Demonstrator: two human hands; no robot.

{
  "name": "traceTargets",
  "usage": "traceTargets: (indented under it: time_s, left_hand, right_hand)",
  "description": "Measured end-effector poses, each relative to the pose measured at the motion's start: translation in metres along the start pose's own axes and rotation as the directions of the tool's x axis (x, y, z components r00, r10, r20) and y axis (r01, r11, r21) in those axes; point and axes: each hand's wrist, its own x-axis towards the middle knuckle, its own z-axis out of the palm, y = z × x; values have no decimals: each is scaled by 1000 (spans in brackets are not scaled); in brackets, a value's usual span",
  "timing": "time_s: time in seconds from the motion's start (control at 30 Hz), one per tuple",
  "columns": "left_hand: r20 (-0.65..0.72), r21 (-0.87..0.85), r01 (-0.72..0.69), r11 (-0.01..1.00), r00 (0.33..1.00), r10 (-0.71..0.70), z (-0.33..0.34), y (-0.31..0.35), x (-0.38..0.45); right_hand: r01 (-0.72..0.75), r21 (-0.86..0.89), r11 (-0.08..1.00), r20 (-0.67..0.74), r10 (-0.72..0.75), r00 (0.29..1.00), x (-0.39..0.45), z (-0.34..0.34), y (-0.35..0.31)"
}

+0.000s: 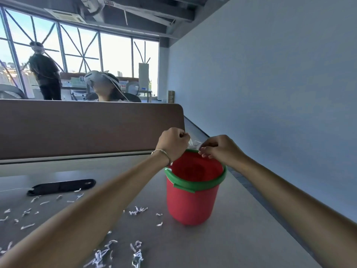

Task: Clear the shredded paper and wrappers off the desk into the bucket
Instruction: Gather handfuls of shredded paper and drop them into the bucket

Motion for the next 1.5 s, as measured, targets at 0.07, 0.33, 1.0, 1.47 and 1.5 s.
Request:
traceTargets:
  time_s: [0.07,0.33,1.0,1.47,1.5]
  left_hand:
    - [-1,6,4,1000,1000,-4,6,-1,2]
    - [124,76,0,997,992,-10,26,-3,4]
    - [194,455,-207,866,972,131,-51,-27,-47]
    - [339,235,-336,912,908,247,-56,-44,-53]
    - [303,226,-326,918,919,251,-56,-43,-52]
  right_hand:
    - [2,-34,999,-30,-3,1000,-3,-5,0]
    - [30,-98,995,-112,-41,993,-15,-14,-4]
    - [236,-325,916,-37,-262,964,-36,38,-36]
    - [193,-305,932,-63,-222,973,-36,50,-26]
    - [192,-306,932,-62,-221,973,-36,49,-25]
